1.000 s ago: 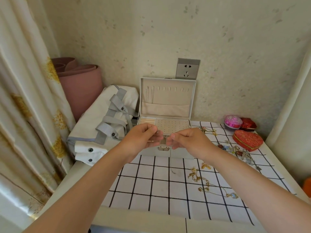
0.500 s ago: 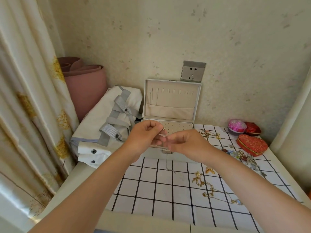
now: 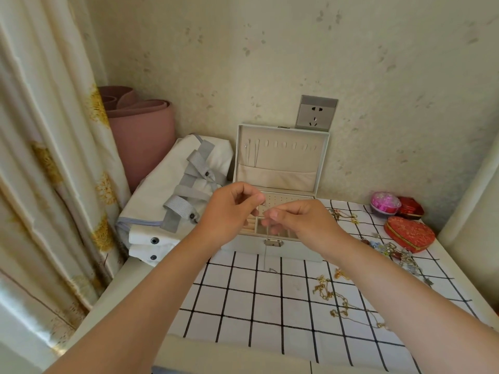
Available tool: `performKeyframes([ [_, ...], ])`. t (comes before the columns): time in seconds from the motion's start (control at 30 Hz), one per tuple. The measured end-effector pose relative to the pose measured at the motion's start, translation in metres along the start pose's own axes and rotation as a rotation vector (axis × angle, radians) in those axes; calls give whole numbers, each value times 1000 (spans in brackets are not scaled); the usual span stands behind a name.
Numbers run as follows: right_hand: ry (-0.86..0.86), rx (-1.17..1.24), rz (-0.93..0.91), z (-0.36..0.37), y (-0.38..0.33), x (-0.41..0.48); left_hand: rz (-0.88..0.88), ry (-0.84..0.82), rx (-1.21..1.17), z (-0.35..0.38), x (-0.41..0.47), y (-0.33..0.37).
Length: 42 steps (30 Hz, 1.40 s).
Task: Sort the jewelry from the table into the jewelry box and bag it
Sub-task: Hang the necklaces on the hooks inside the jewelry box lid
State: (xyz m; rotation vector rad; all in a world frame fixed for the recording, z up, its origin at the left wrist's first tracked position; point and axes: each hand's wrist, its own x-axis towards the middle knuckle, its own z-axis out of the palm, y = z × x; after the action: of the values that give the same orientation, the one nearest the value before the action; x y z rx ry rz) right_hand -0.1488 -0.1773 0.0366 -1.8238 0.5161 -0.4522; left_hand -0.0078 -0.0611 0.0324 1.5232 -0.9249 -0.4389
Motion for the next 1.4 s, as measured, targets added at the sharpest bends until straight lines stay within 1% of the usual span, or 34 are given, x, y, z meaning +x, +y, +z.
performKeyframes([
  [0.1, -24, -64, -8, 1, 2, 0, 17, -45, 24, -1, 0, -2],
  [0.17, -6, -94, 0, 2, 5, 1, 13, -75, 23, 0, 0, -2],
  [0.33, 7, -185, -36, 1, 1, 1, -31, -87, 47, -1, 0, -3],
  [0.43, -10, -73, 16, -1, 1, 1, -65, -113, 101, -4, 1, -4],
  [0.5, -59, 23, 78, -2, 1, 2, -73, -123, 114, -4, 1, -5],
  [0.6, -135, 120, 131, -5, 3, 1, -90, -78, 140, -5, 4, -7],
  [0.67, -156, 231, 156, -10, 3, -1, -93, -24, 235, -10, 6, -13],
  [0.7, -156, 299, 172, -13, 2, -1, -81, 0, 328, -13, 8, -16],
  [0.77, -148, 427, 190, -19, 0, -1, -36, 13, 589, -20, 10, -23],
  [0.8, -149, 471, 189, -22, -1, -1, -20, 0, 692, -22, 10, -25],
  [0.87, -167, 482, 179, -26, -3, -1, -25, -98, 767, -26, 10, -24],
  [1.0, -165, 277, 156, -25, -4, 0, -80, -404, 700, -26, 3, -15],
  [1.07, -176, 177, 146, -21, -6, 0, -81, -478, 725, -26, -2, -14],
  [1.13, -215, 102, 140, -17, -6, 0, -29, -456, 651, -20, -5, -11],
  [1.2, -256, 42, 136, -12, -7, -1, 27, -434, 408, -7, -10, -5],
  [1.23, -269, 25, 137, -10, -8, -2, 25, -440, 274, 0, -12, -2],
  [1.3, -279, 18, 148, -8, -10, -3, -50, -463, 90, 11, -15, 3],
  [1.33, -282, 20, 158, -9, -10, -4, -97, -474, 54, 14, -15, 4],
  [1.4, -287, 19, 183, -13, -10, -4, -178, -484, 86, 14, -14, 5],
])
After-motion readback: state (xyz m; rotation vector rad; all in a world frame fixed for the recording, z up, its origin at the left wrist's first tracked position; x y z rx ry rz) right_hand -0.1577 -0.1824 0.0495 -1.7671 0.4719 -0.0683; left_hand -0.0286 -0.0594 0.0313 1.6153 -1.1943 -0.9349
